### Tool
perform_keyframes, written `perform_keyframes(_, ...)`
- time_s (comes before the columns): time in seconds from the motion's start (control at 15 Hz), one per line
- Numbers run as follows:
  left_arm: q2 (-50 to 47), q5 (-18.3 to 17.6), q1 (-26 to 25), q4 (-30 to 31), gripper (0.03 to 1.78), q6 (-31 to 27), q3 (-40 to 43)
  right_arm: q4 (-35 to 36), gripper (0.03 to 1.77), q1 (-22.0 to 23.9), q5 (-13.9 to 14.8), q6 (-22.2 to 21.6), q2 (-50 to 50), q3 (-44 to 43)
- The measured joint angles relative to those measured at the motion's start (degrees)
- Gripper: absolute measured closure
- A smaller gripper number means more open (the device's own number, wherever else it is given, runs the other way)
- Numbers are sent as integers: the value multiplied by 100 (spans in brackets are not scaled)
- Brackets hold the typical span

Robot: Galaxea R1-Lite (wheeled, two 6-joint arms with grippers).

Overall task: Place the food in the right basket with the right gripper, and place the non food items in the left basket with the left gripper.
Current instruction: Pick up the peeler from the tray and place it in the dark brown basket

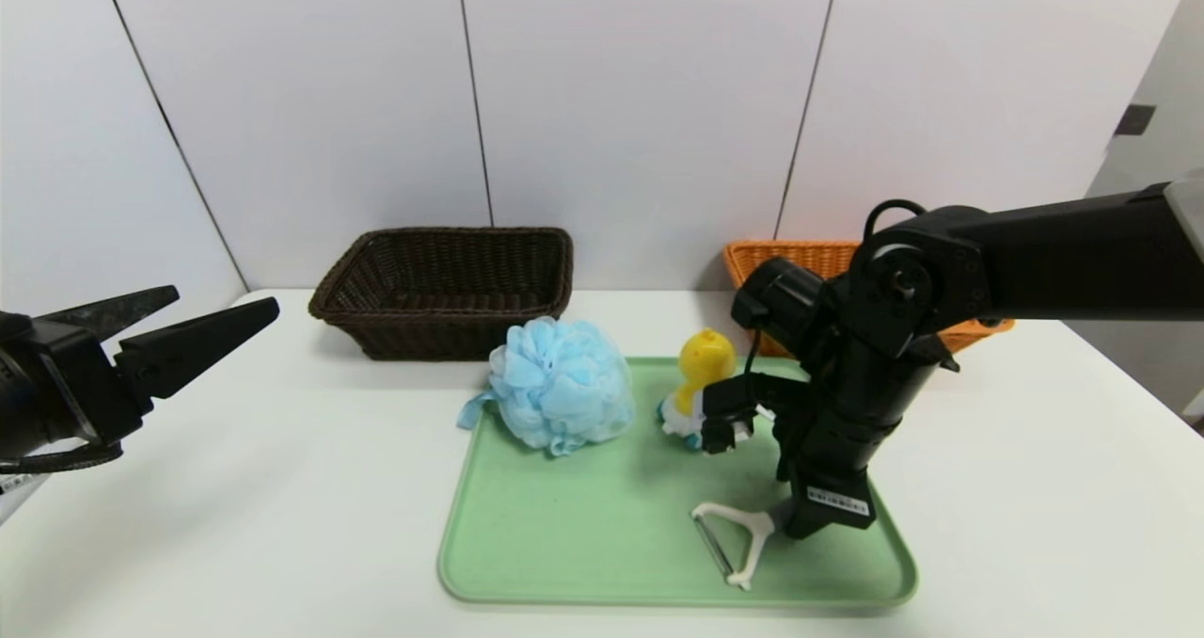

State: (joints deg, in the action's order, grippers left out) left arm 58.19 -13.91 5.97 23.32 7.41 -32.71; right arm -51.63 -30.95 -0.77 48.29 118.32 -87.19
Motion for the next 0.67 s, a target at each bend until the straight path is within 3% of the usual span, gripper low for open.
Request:
perform_keyframes(0.07, 0, 0, 0, -1, 12, 0, 0, -5, 103, -9, 2, 2, 0, 0)
perform_keyframes(0.2, 0, -1, 0, -1, 12, -2, 0, 1, 154, -16, 9, 5, 1, -2)
perform_keyframes(0.67, 24, -4, 0, -1, 12, 7, -17, -18, 154, -30, -9, -16, -104, 15)
